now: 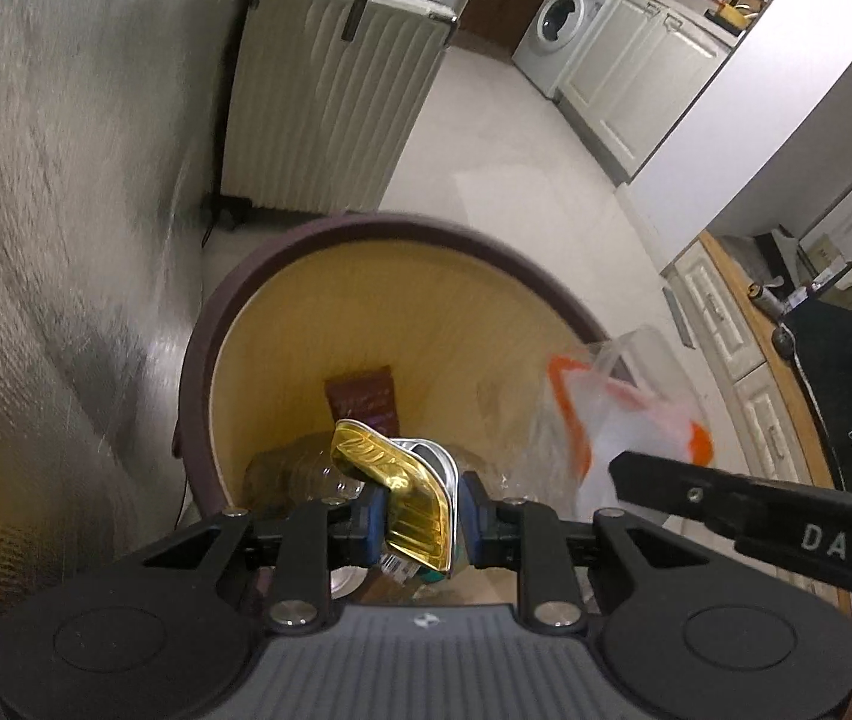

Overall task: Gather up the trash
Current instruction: 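Carry the gold wrapper and plastic bag with both tools to the bin, then open both tools to drop the wrapper and bag into the bin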

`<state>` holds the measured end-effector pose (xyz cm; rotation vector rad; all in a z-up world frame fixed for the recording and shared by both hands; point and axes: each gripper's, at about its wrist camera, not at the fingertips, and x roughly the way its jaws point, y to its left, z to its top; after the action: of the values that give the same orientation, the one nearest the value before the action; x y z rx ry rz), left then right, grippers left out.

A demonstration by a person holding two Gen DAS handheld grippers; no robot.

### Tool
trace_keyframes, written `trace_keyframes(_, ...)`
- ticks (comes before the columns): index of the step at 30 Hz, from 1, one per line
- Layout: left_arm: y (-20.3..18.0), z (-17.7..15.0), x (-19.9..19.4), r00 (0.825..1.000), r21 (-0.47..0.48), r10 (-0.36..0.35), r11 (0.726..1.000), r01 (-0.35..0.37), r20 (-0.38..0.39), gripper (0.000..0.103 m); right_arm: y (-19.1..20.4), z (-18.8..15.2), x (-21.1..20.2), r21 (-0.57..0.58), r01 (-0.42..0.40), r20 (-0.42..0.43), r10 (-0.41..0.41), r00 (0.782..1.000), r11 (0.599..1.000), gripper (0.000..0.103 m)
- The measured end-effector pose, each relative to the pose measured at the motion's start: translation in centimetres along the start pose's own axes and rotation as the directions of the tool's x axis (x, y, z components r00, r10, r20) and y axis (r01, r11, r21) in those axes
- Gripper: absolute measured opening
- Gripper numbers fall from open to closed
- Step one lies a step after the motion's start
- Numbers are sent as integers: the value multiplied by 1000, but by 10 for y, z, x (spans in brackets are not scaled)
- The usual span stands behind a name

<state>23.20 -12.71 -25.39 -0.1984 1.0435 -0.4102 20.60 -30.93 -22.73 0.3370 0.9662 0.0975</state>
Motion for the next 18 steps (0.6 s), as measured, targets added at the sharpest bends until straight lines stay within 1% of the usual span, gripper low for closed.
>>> trace_keyframes(4, 4, -4, 5, 1000, -3, 0, 1000, 0, -19, 26, -1, -1, 19, -1, 25, -67, -25, 997, 1000, 7)
trace_keyframes(7, 4, -2, 6, 1000, -2, 1, 1000, -1, -20, 26, 1, 0, 33, -9, 26, -121, -27, 992, 1000, 9)
trace_keyframes(9, 5, -2, 5, 1000, -1, 5, 1000, -5, -18, 26, 2, 0, 40, -10, 46, -148, -47, 988, 999, 17)
trace_keyframes(10, 5, -2, 4, 1000, 0, 8, 1000, -8, -16, 26, 2, 1, 41, -12, 72, -151, -73, 986, 997, 32)
trace_keyframes(11, 5, -2, 3, 1000, 0, 9, 1000, -9, -15, 26, 1, 3, 41, -16, 93, -145, -94, 985, 996, 43)
trace_keyframes(12, 5, -2, 3, 1000, -1, 10, 1000, -10, -14, 26, 1, 4, 39, -20, 103, -134, -105, 985, 994, 43)
trace_keyframes(15, 5, -3, 4, 1000, -2, 14, 1000, -14, -16, 26, -4, 6, 32, -7, 94, -114, -94, 989, 996, 43)
trace_keyframes(18, 4, -4, 4, 1000, 5, 15, 1000, -15, -23, 26, -7, 5, 25, -8, 101, -98, -101, 990, 995, 43)
